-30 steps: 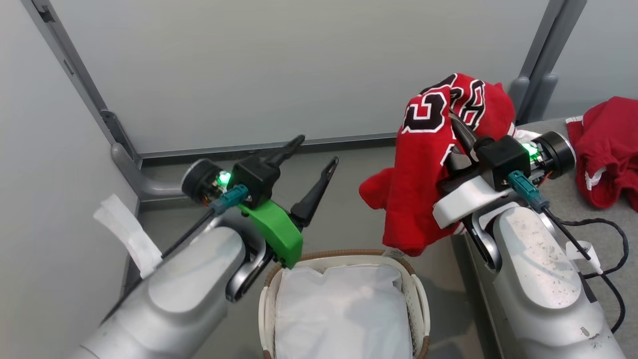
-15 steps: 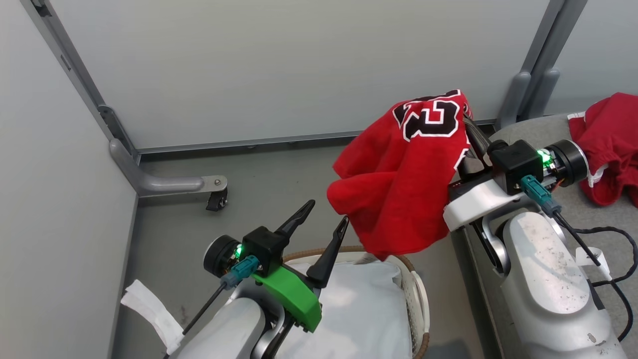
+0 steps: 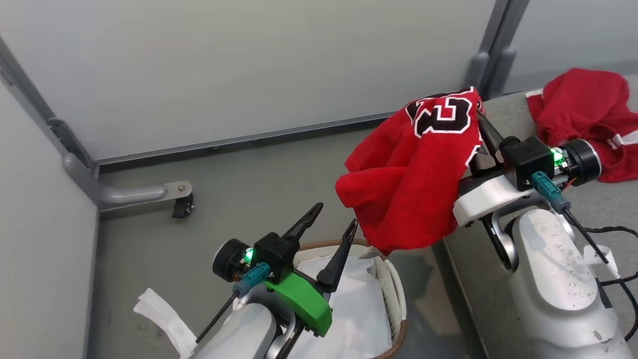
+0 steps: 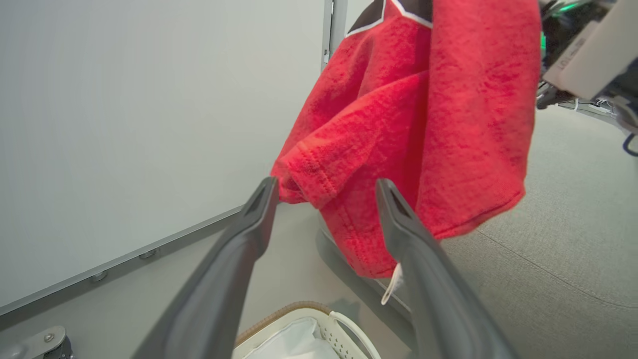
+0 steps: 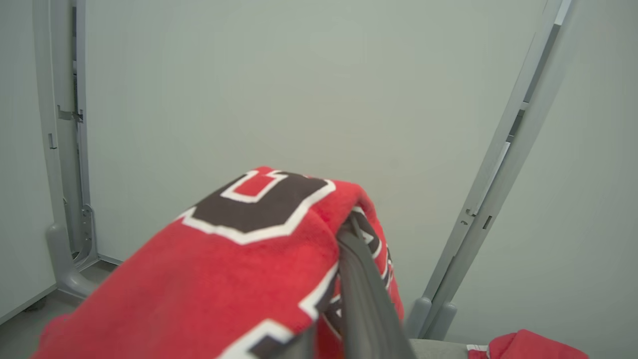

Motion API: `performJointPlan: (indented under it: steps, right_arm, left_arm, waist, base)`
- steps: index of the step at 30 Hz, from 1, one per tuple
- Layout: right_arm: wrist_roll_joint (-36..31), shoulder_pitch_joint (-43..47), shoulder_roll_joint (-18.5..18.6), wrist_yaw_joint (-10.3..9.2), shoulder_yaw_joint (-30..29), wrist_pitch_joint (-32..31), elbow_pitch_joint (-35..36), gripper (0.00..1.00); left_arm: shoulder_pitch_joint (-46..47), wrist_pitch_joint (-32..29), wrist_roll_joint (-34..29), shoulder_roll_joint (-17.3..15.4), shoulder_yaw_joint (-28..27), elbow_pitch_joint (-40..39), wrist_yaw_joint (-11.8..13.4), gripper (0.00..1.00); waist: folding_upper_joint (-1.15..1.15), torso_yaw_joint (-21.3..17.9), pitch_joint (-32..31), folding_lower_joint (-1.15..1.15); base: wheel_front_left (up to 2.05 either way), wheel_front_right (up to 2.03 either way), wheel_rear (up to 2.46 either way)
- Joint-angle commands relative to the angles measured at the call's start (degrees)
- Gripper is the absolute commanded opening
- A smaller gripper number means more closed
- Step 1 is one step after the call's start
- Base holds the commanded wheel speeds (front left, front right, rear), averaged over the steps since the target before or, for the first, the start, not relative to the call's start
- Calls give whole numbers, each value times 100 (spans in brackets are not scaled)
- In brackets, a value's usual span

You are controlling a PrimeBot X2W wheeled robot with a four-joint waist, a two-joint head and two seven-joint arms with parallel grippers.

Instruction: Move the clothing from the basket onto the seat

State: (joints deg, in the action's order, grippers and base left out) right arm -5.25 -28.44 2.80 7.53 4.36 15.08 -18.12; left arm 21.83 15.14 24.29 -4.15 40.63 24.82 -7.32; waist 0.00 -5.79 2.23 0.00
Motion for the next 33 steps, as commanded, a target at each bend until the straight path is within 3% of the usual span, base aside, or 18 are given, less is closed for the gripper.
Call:
performJointPlan:
  steps: [1,10,16,25,33]
  right_arm:
    - [-32,-67,19,-8,-25,13,26,0]
    - [-53,-88,14,-8,-253,13,103,0]
    - [-25,-24,14,-8,-469,13,163,0]
    - [-132,-356,24,-8,-1030,14,292,0]
    - [-565,-1376,644,-8,-1805,13,208,0]
  left_arm:
    - [13,0,-41,30,-10,-24,-23,100]
    - [286,0,-87,42,196,-70,-21,100]
    - [408,0,-117,-20,303,-115,-21,100]
    - [528,0,-112,-134,404,-178,-22,100]
    - [814,1,-265,-241,375,-364,-22,100]
  waist:
    - [0,-480,186,0]
    - [0,-1429,562,0]
    - [0,-1762,755,0]
    - [0,-1770,1000,0]
    - [0,-1329,1570,0]
  base:
    - [0,0,0]
    - [0,0,0]
    - [0,0,0]
    - [0,0,0]
    - [0,0,0]
